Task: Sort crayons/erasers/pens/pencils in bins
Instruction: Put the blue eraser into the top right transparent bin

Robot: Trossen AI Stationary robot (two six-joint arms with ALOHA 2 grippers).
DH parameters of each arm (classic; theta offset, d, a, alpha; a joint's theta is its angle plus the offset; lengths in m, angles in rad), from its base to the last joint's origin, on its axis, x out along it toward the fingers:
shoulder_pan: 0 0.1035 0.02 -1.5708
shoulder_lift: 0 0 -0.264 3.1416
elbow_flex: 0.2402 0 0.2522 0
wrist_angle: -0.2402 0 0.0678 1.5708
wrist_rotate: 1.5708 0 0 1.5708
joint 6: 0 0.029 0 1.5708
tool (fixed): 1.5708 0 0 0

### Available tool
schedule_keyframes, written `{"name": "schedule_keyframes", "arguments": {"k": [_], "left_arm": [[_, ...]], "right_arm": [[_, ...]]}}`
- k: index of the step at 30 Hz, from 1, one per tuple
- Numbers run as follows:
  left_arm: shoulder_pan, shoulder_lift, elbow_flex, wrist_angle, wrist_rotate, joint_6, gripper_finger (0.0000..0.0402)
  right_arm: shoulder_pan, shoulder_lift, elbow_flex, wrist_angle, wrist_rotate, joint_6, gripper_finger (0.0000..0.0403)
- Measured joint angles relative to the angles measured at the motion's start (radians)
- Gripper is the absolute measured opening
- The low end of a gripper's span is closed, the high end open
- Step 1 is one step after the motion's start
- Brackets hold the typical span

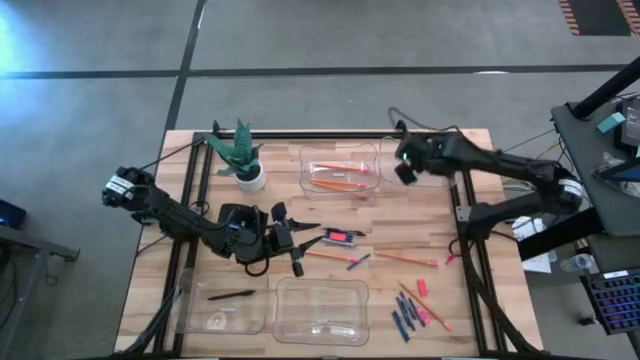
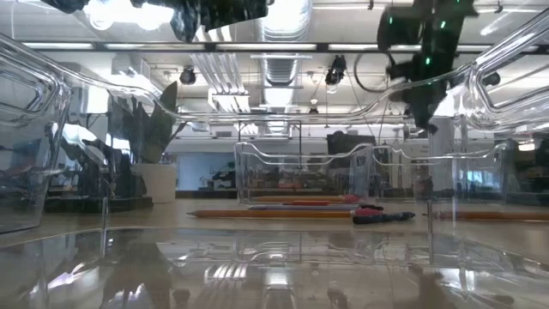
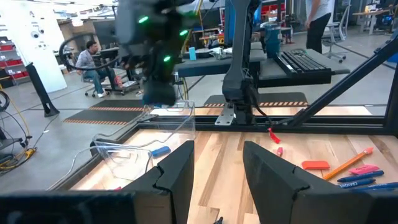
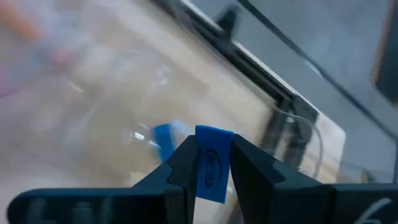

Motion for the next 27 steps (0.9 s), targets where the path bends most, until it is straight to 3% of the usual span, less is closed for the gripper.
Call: {"name": "schedule_keyframes", "arguments": {"k": [4,9,27], "left_arm": [[-0.001,0.0,0.0,0.0,0.0,0.0,0.0125],[-0.002,0.0,0.0,0.0,0.0,0.0,0.0125],[-0.002,0.0,0.0,-0.006,0.0,0.0,0.0125]], "right_arm": [[-0.184,0.025,-0.073,0.142,-0.105,-0.1,0.0077],[-0.299,0.064,-0.131,0.244,-0.201,-0.155,0.0077],[-0.318,0.193,-0.21,0.318,-0.254,-0.196,0.0077]]}}
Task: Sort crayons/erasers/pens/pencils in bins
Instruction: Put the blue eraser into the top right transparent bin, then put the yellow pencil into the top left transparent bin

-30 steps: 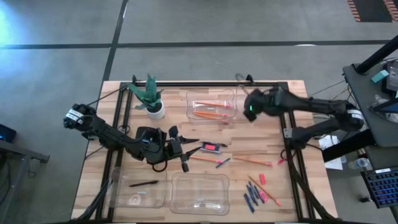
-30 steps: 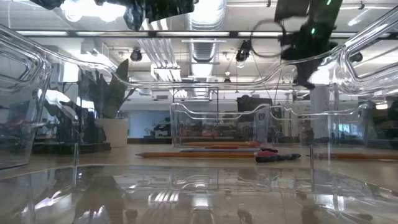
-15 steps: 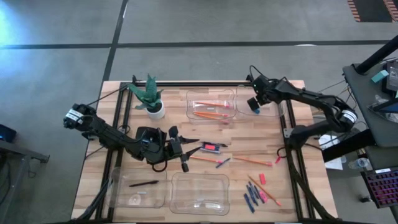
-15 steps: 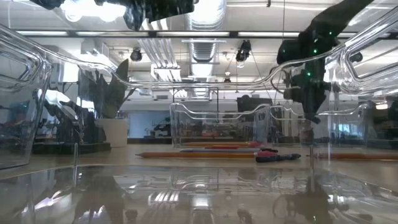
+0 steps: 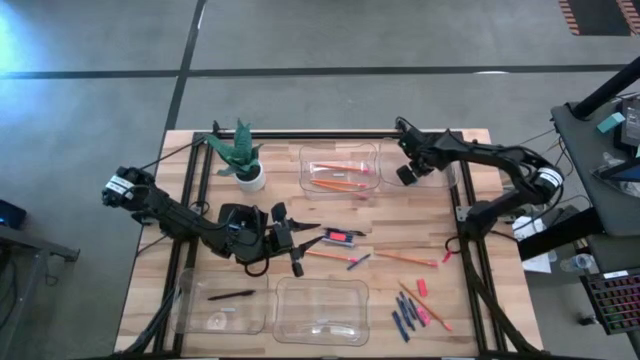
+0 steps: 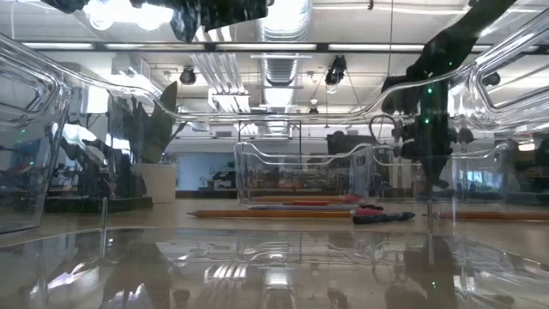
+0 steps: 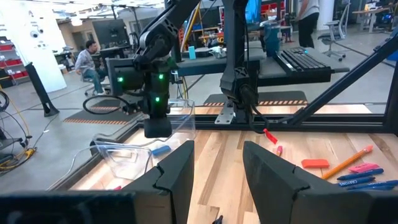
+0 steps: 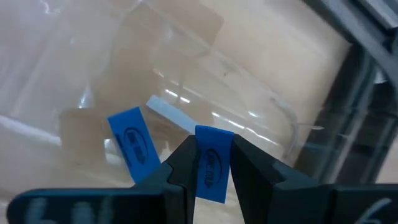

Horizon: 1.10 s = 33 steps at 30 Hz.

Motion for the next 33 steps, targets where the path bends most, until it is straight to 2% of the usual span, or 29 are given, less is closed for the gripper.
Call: {"name": "schedule_keyframes", "arguments": {"k": [13,20,27,33], "left_arm": [[-0.001,0.0,0.0,-0.013,0.0,0.0,0.0125],[0.0,0.0,0.0,-0.017,0.0,0.0,0.0125],[0.0,0.0,0.0,-0.017,0.0,0.0,0.0125],[0.0,0.0,0.0,-0.017,0.0,0.0,0.0125]], "right_arm": [[0.0,0.062,-0.001,0.065,-0.002,-0.014,0.0078],[0.0,0.061,-0.001,0.078,-0.002,-0.025,0.0119],[0.001,-0.001,0.038,0.054,-0.001,-0.068,0.0167],[0.029,-0.11,0.086,-0.042,-0.014,-0.063,0.0166]]}}
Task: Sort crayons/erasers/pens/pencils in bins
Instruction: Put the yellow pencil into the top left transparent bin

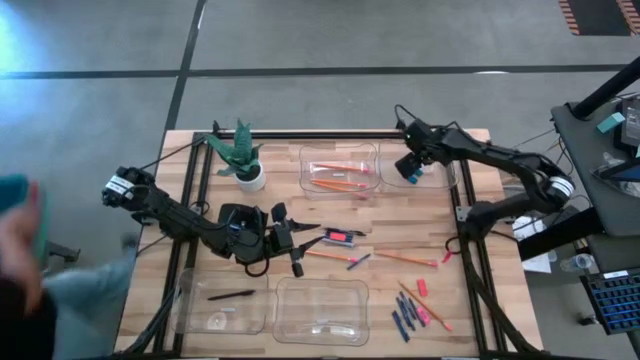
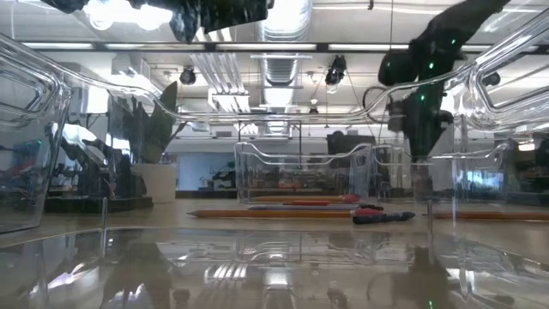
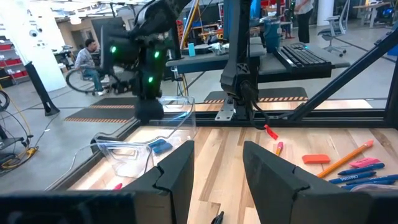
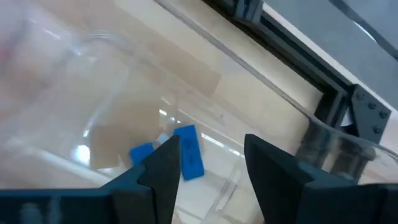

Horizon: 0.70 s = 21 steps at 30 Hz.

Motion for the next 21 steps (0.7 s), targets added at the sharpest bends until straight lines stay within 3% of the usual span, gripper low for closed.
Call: {"name": "schedule_keyframes", "arguments": {"k": [4,8,14,21], "left_arm": [[0.0,0.0,0.0,0.0,0.0,0.0,0.0125],[0.0,0.0,0.0,0.0,0.0,0.0,0.0125],[0.0,0.0,0.0,0.0,0.0,0.0,0.0125],[0.0,0.0,0.0,0.0,0.0,0.0,0.0125]], "right_arm": [[0.073,-0.093,-0.001,-0.045,-0.134,0.034,0.0157],[0.219,-0.188,-0.017,-0.057,-0.242,0.111,0.0153],[0.53,-0.273,-0.022,-0.057,-0.241,0.226,0.0156],[0.884,-0.233,-0.034,-0.051,-0.175,0.32,0.0153]]}}
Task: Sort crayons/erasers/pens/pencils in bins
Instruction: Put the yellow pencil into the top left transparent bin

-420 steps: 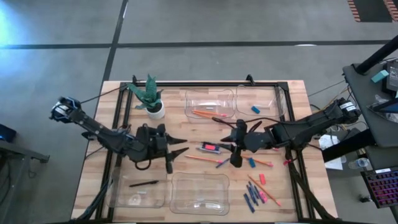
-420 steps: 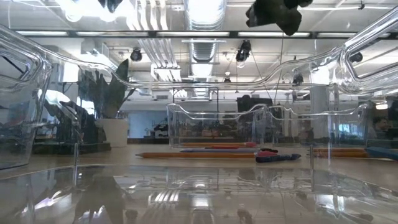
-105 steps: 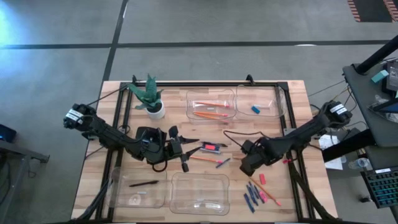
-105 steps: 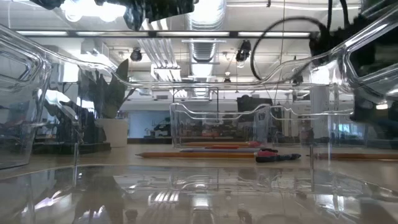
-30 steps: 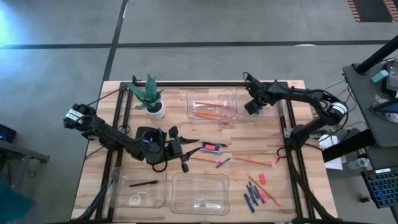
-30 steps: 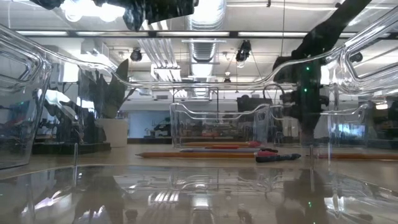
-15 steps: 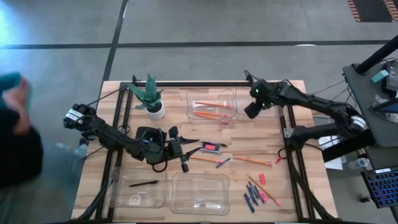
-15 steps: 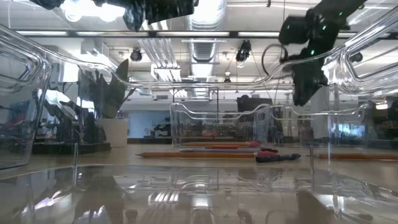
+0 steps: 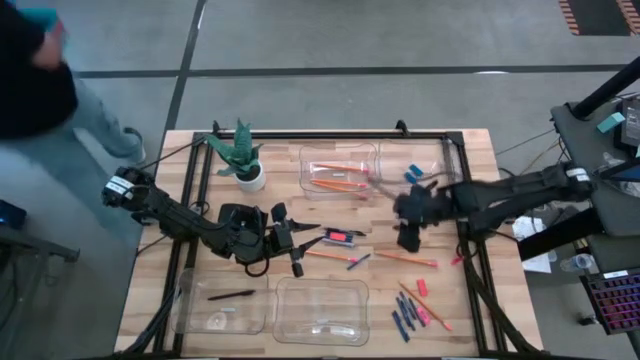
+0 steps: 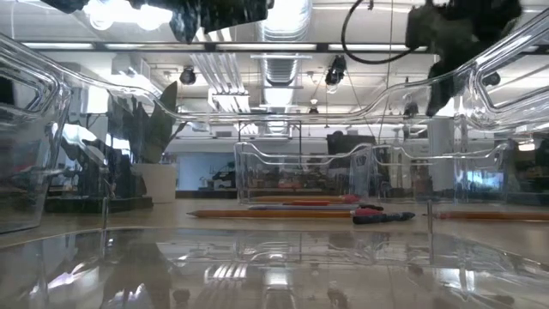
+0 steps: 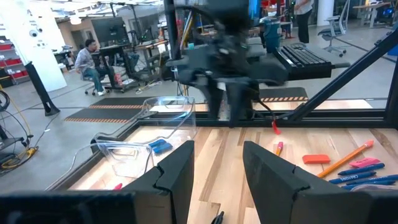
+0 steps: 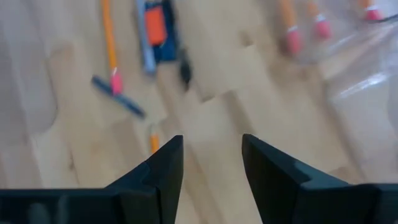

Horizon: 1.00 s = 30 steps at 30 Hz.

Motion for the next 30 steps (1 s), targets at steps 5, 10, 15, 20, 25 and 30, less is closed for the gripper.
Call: {"name": "schedule_keyframes", "arguments": {"k": [5,10,15,20,25,30], "left_arm": [[0.0,0.0,0.0,0.0,0.0,0.0,0.0125],[0.0,0.0,0.0,0.0,0.0,0.0,0.0125],[0.0,0.0,0.0,0.0,0.0,0.0,0.0125],[0.0,0.0,0.0,0.0,0.0,0.0,0.0125],[0.0,0.0,0.0,0.0,0.0,0.0,0.0125],[0.0,0.0,0.0,0.001,0.0,0.0,0.0125]], "right_arm": [[0.17,0.083,-0.023,0.0,0.061,0.052,0.015],[0.257,0.174,-0.059,0.041,0.073,0.12,0.015],[0.301,0.267,-0.075,0.058,0.065,0.164,0.0144],[0.315,0.352,-0.075,0.093,0.06,0.169,0.0139],[0.315,0.433,-0.075,0.106,0.045,0.168,0.0137],[0.315,0.488,-0.07,0.11,0.014,0.171,0.0133]]}}
